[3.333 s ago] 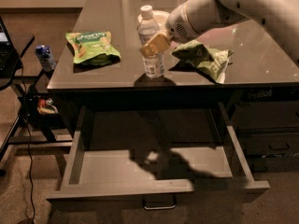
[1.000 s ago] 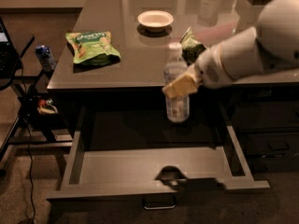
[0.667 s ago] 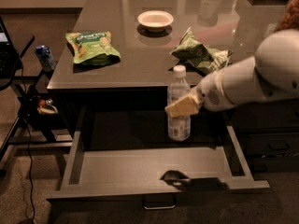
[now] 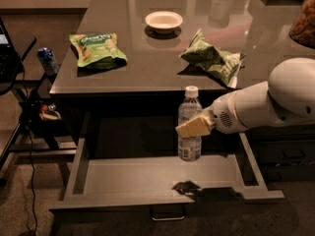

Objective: Place blue plastic bottle into top drawer

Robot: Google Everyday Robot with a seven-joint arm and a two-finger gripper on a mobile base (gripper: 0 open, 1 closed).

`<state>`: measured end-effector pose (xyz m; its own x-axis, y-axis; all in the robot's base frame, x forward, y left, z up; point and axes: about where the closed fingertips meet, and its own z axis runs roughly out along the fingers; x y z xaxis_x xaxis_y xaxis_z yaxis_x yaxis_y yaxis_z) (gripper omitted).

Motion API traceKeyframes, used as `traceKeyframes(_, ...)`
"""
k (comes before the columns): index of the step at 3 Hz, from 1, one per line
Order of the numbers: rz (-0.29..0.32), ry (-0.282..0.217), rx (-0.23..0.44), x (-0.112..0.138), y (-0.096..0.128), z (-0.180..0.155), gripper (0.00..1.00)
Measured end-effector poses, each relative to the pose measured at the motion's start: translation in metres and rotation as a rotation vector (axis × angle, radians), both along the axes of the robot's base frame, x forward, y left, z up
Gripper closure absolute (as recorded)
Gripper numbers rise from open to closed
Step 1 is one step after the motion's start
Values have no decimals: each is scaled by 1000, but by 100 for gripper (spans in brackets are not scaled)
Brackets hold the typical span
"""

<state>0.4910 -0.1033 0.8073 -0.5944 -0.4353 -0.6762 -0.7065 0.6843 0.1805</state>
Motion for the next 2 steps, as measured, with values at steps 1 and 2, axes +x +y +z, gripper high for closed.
traceKeyframes(1,-54,1,32,-1,3,-24,100)
traceKeyframes(2,-142,-19,81,2,0,-63,100)
